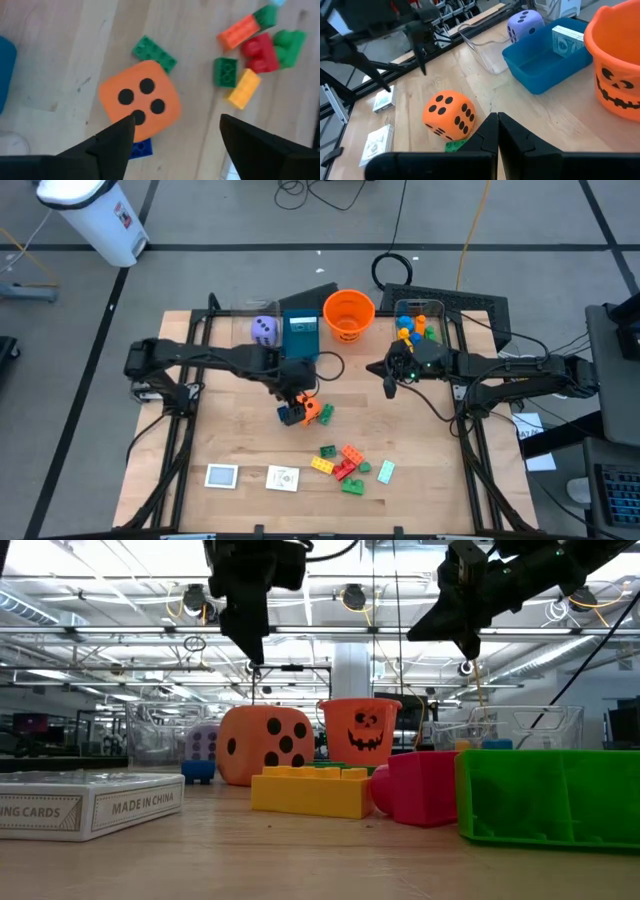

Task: Pick & Place Toys
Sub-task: Put the orange dice into the left transparent bin

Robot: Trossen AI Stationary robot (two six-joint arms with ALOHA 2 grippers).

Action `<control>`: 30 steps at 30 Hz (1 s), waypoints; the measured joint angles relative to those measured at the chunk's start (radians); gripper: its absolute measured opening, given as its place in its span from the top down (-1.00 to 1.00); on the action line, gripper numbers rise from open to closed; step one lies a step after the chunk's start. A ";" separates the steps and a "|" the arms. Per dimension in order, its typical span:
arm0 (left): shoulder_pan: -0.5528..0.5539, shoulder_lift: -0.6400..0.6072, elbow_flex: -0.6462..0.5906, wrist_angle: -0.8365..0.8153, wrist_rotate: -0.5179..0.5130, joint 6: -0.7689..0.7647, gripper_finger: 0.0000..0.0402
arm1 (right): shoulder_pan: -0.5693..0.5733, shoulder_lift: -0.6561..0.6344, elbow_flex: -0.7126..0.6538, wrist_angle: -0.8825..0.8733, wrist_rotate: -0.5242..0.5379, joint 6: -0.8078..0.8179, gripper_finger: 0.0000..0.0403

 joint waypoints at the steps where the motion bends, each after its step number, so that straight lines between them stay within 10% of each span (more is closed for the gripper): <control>1: 0.005 0.009 0.000 -0.005 0.000 0.015 -0.55 | 0.000 0.000 0.000 -0.004 0.000 0.000 1.00; 30: 0.017 0.007 0.000 0.001 -0.011 0.367 -0.96 | -0.002 0.000 0.000 -0.037 0.048 -0.010 1.00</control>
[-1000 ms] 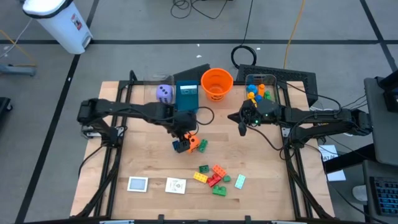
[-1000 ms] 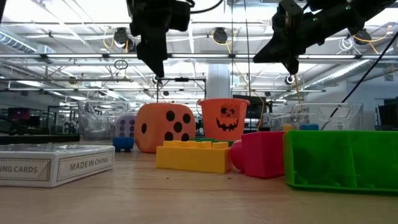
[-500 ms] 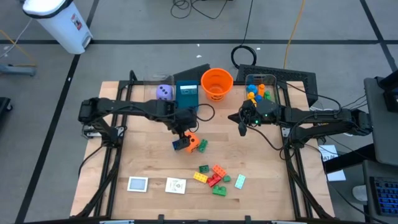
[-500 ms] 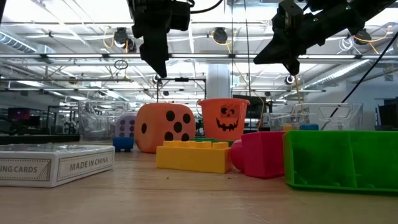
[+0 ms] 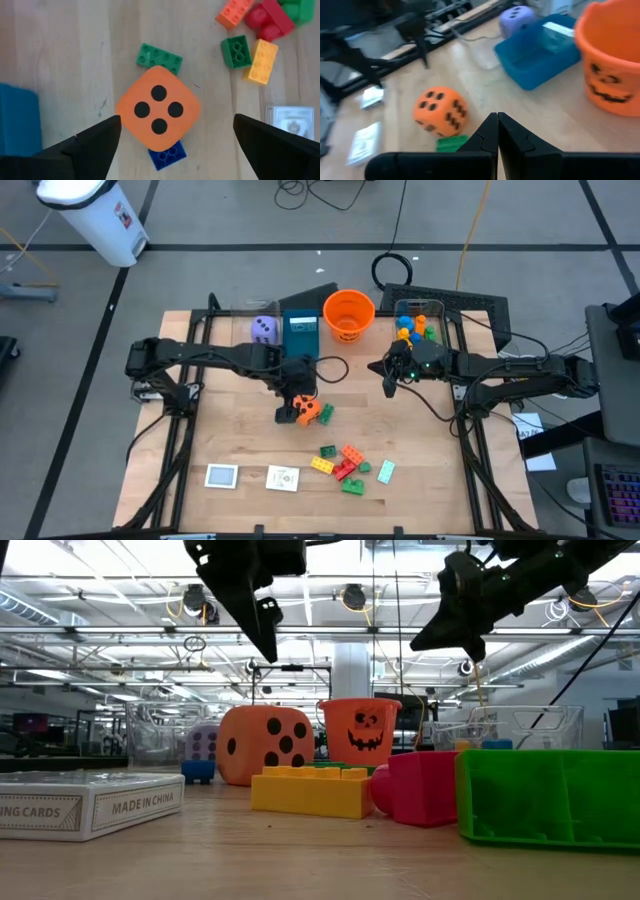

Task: Pick & Place Toys
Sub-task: Put the orange dice into the left transparent bin

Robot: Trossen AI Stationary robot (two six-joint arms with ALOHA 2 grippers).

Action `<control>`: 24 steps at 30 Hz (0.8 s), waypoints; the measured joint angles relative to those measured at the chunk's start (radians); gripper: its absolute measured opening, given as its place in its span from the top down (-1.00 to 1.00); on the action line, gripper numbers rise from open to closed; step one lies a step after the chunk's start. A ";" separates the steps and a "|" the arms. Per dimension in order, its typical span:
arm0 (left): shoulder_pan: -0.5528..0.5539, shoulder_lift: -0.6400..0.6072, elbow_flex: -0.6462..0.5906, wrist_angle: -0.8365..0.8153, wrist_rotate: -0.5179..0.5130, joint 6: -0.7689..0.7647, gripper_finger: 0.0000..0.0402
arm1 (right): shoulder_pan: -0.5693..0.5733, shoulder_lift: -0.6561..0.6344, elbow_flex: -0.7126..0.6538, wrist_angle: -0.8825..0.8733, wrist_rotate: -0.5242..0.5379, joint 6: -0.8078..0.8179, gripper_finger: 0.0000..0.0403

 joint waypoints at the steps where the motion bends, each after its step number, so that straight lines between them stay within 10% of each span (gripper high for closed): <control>1: -0.002 0.000 0.000 0.000 -0.008 0.019 -0.94 | 0.000 0.000 0.000 -0.008 0.026 0.001 1.00; 24: -0.056 0.101 0.000 0.085 -0.138 0.438 -0.99 | 0.016 -0.005 -0.001 -0.099 0.107 0.061 1.00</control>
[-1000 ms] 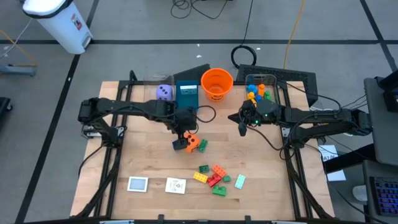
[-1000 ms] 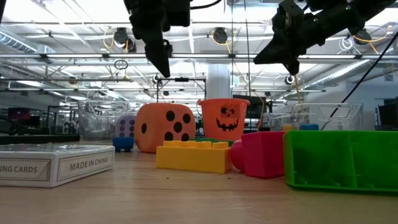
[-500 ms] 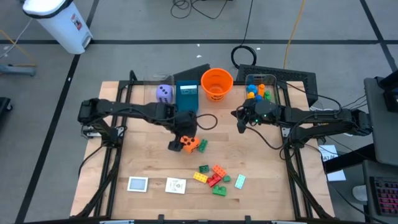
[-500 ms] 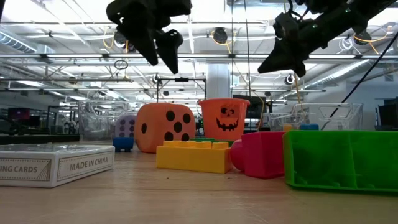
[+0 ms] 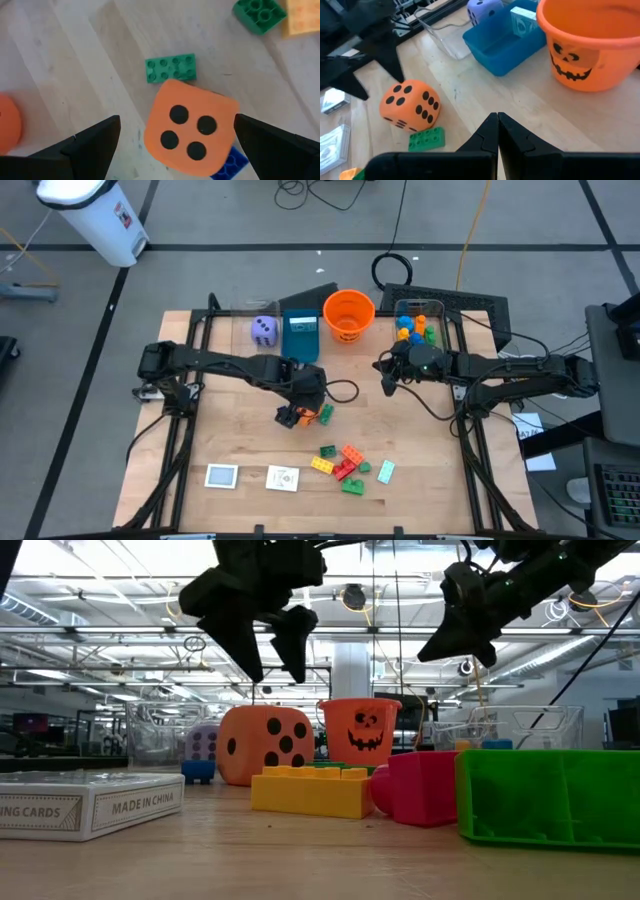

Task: Pick & Place Toys
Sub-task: Put the orange dice into the left transparent bin

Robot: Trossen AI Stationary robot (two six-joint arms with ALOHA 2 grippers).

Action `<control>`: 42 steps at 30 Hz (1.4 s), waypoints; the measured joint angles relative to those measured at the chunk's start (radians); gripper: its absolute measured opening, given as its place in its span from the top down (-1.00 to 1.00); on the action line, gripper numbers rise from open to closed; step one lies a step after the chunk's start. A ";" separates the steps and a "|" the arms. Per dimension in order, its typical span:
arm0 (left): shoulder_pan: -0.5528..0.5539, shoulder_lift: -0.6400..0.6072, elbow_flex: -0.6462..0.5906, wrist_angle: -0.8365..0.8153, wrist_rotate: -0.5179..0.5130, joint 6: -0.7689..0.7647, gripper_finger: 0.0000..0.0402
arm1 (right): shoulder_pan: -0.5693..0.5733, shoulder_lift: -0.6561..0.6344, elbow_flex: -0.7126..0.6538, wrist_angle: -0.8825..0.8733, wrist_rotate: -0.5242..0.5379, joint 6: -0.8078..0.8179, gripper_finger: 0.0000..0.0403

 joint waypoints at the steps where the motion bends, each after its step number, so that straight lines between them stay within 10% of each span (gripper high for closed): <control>1: 0.000 0.004 0.000 -0.002 0.003 0.000 -0.99 | 0.004 0.000 0.000 0.002 0.000 0.003 1.00; 14: -0.076 0.014 -0.005 -0.160 0.010 -0.140 -0.99 | 0.036 0.000 0.000 -0.010 0.001 0.003 1.00; 24: -0.150 0.014 -0.046 -0.152 -0.270 -0.372 -0.99 | 0.036 0.000 0.000 -0.010 0.002 0.000 1.00; 42: -0.150 0.014 -0.102 -0.285 -0.252 -0.634 -0.99 | 0.036 0.000 0.000 -0.010 0.000 0.006 1.00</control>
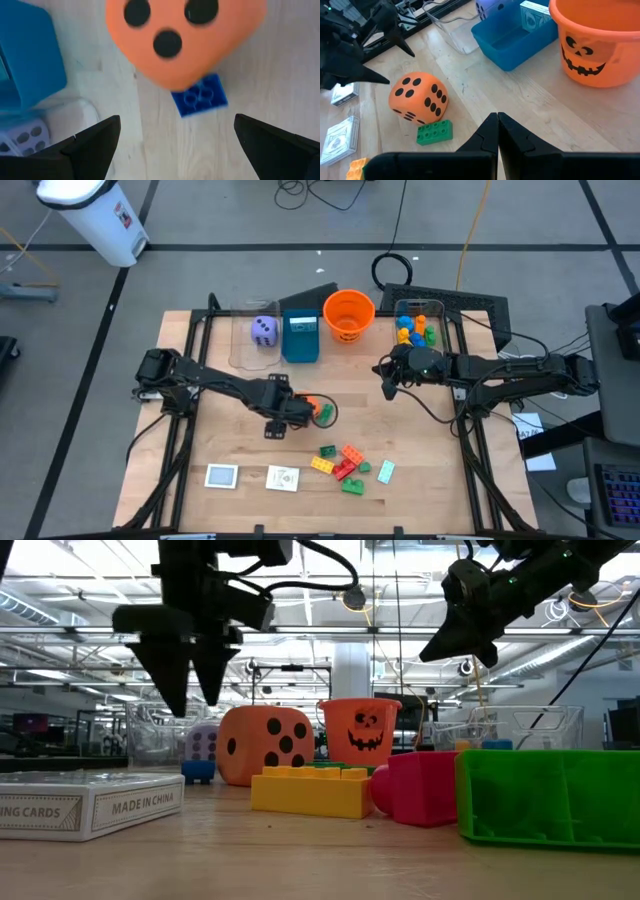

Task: Pick & Place Toys
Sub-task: Put the orange dice into the left transparent bin

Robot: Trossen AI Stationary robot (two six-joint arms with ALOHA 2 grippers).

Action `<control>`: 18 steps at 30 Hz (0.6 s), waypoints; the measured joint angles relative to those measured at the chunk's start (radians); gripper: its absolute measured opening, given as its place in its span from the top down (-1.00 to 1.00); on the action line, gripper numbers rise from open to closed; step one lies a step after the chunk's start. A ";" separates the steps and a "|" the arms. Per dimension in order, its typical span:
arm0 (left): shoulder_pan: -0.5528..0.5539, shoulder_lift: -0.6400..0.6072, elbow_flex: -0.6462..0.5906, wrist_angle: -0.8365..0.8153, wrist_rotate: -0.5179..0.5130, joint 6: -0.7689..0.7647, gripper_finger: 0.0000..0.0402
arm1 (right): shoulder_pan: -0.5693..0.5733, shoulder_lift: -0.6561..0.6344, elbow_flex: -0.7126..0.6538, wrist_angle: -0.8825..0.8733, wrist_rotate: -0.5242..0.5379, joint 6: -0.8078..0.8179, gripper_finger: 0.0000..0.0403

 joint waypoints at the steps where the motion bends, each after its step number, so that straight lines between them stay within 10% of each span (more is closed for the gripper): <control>1: 0.001 0.000 0.004 -0.023 0.017 0.002 -0.99 | 0.000 0.000 0.000 0.000 0.000 0.000 1.00; 18: 0.142 -0.001 0.037 -0.125 0.281 -0.102 -0.99 | -0.001 0.000 0.000 0.001 0.002 -0.038 1.00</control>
